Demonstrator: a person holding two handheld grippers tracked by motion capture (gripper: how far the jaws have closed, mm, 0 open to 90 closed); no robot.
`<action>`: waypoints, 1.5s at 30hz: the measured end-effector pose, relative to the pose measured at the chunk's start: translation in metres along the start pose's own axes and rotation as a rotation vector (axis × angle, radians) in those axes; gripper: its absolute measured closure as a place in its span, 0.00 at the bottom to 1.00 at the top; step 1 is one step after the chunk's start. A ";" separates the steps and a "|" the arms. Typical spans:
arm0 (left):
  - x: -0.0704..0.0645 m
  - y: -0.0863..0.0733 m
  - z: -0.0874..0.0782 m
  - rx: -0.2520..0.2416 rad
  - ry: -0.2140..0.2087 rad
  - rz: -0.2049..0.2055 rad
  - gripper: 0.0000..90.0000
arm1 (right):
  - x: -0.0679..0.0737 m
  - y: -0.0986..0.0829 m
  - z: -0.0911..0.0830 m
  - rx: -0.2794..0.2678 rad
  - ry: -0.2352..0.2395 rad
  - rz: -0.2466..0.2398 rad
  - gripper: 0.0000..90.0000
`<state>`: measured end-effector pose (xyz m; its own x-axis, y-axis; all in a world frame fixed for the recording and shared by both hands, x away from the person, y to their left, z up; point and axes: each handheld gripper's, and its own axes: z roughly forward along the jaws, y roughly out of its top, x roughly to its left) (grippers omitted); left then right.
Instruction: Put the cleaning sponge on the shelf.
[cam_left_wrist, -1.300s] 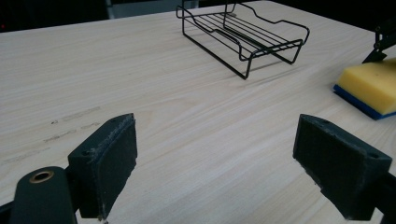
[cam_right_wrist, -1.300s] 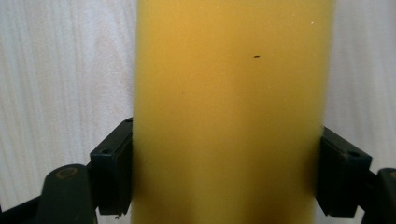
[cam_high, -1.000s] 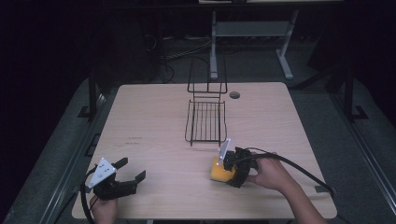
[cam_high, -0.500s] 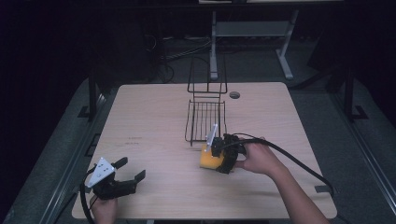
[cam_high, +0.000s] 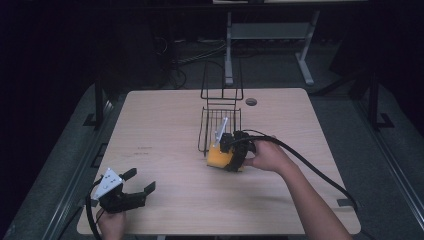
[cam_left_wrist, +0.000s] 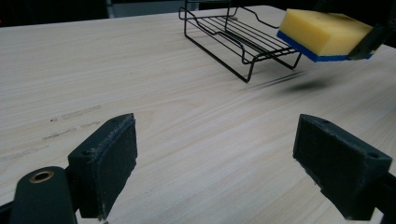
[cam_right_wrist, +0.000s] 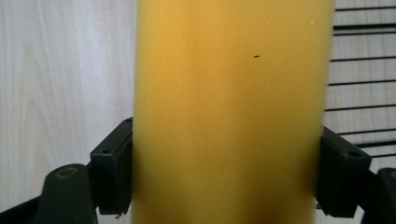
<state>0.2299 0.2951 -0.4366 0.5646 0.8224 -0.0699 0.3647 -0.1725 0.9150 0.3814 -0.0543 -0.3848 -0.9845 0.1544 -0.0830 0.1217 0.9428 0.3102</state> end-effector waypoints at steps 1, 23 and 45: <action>0.000 0.000 0.000 -0.002 0.000 -0.001 0.14 | -0.002 0.000 0.001 0.001 -0.001 0.002 0.24; 0.003 -0.001 -0.002 -0.013 0.002 -0.021 0.14 | -0.032 0.040 0.002 0.105 -0.037 -0.041 0.24; 0.004 -0.002 -0.002 -0.021 -0.001 -0.034 0.14 | -0.072 0.036 0.023 0.116 -0.033 0.006 0.24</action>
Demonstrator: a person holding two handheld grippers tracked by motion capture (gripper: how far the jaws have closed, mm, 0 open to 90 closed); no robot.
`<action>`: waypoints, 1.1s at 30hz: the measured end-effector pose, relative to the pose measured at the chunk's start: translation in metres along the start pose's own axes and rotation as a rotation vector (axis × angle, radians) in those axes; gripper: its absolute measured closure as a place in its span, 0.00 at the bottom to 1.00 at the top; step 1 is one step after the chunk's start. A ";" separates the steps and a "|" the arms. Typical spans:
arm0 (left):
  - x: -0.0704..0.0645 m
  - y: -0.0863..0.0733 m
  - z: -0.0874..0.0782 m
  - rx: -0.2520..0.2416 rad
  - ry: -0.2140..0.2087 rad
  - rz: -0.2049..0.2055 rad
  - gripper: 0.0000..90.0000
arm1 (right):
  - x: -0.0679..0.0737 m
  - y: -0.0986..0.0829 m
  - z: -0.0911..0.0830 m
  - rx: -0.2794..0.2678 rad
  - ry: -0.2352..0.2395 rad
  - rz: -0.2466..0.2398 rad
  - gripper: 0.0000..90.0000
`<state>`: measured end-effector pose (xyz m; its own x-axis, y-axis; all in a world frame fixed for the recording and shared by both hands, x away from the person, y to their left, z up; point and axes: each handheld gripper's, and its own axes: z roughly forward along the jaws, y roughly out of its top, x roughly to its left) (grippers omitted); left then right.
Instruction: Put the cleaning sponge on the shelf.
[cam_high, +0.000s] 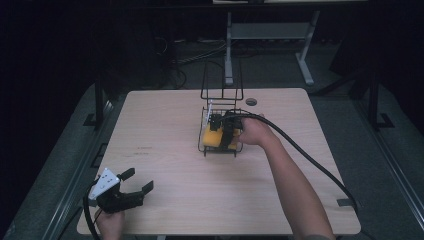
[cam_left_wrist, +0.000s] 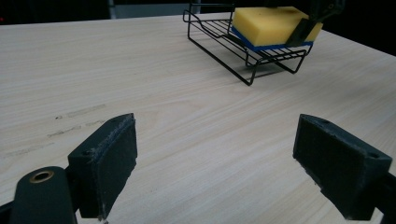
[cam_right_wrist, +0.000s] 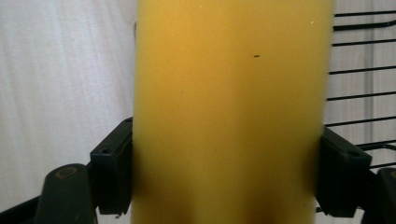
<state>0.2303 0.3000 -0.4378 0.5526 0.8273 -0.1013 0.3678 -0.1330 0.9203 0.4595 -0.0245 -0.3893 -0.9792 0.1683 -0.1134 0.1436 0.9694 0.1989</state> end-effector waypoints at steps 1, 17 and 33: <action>0.000 0.000 0.000 0.001 -0.001 0.001 0.14 | -0.002 0.000 0.001 0.002 0.003 0.006 0.24; 0.000 0.000 -0.001 -0.003 -0.002 -0.002 0.14 | -0.013 -0.001 0.014 0.019 0.004 0.015 0.24; 0.000 0.001 -0.001 -0.005 -0.003 0.000 0.14 | -0.012 -0.002 0.012 0.012 0.010 0.028 0.21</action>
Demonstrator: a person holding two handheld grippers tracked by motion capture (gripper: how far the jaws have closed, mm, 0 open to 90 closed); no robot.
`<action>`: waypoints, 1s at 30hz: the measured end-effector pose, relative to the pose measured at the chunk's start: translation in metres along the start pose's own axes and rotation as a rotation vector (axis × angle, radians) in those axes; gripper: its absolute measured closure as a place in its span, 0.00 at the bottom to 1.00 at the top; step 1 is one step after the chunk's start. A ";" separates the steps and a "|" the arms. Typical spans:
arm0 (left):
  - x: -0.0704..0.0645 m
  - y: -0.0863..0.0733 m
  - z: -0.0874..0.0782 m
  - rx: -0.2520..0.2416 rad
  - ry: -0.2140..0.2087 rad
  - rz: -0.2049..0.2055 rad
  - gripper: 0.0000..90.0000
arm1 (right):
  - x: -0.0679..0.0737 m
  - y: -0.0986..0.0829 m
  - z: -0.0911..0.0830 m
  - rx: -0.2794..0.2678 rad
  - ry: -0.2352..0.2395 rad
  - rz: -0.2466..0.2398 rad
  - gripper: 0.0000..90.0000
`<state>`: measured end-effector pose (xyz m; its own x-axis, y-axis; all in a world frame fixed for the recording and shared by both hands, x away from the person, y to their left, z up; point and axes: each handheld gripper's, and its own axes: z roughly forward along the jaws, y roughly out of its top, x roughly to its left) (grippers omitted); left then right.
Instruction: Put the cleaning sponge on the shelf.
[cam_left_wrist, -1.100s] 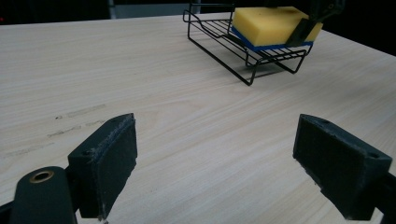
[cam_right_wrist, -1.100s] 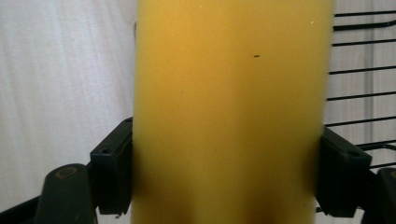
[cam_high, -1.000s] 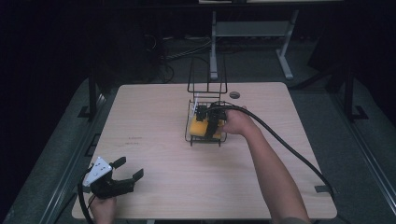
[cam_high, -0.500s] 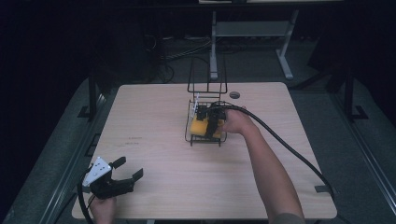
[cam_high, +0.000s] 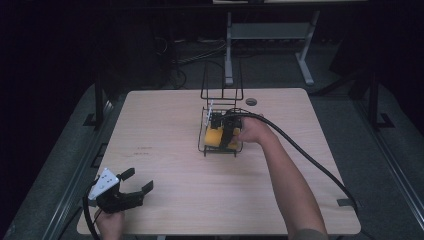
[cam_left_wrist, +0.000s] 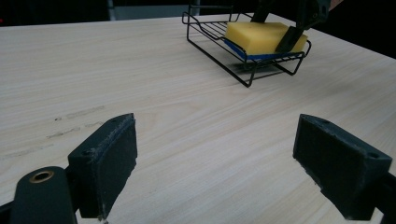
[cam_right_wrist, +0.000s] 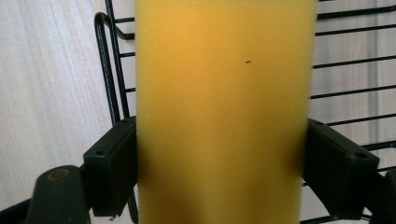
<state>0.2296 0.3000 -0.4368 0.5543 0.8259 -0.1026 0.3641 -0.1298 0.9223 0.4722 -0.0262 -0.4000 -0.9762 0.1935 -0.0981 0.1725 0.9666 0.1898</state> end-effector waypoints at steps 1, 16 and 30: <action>0.000 0.000 0.000 -0.001 0.000 0.000 0.14 | 0.000 0.000 -0.001 0.000 -0.004 -0.006 0.21; -0.001 0.000 0.001 -0.002 -0.003 0.001 0.14 | 0.006 -0.001 -0.013 -0.009 -0.022 -0.022 0.21; -0.002 0.000 0.002 -0.001 -0.011 -0.001 0.14 | 0.013 -0.003 -0.028 -0.014 -0.043 -0.036 0.22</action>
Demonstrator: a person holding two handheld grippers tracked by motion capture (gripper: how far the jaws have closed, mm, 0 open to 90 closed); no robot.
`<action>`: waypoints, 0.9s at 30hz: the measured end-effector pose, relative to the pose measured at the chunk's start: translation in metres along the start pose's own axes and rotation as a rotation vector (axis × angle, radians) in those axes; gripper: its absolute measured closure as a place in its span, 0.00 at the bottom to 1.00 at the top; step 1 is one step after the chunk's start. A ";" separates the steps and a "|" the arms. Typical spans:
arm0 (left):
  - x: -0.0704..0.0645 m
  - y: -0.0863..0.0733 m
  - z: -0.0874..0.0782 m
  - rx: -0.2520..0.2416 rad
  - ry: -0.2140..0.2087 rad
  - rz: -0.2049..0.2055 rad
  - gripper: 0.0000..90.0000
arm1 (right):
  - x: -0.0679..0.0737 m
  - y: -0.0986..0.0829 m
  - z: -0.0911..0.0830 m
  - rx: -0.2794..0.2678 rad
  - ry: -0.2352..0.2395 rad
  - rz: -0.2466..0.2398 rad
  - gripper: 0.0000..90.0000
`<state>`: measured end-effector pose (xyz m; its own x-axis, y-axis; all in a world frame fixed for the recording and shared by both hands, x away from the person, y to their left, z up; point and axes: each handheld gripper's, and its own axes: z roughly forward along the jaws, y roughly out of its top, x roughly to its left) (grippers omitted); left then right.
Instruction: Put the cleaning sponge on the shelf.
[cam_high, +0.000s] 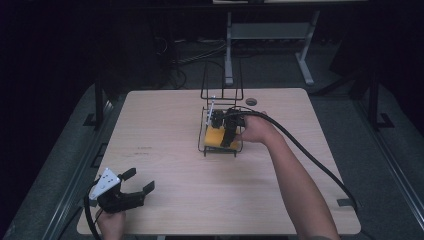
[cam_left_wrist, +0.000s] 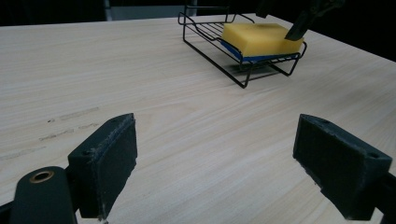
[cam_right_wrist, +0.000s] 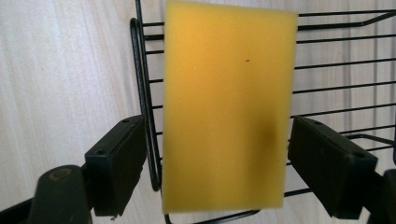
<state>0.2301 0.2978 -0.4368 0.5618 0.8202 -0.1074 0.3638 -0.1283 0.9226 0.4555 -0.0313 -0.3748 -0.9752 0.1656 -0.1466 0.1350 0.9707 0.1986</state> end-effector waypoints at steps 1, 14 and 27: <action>0.000 0.000 0.000 0.000 0.000 0.000 0.14 | 0.001 0.000 -0.001 0.003 0.000 -0.002 0.22; -0.002 0.001 0.001 0.004 -0.005 0.006 0.14 | 0.016 0.003 -0.002 0.004 0.013 -0.042 0.21; -0.003 0.001 0.001 0.004 -0.004 0.011 0.14 | 0.028 0.007 -0.002 0.004 0.009 -0.071 0.21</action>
<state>0.2296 0.2944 -0.4359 0.5685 0.8167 -0.0991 0.3606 -0.1391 0.9223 0.4286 -0.0206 -0.3758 -0.9839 0.0950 -0.1512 0.0664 0.9807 0.1839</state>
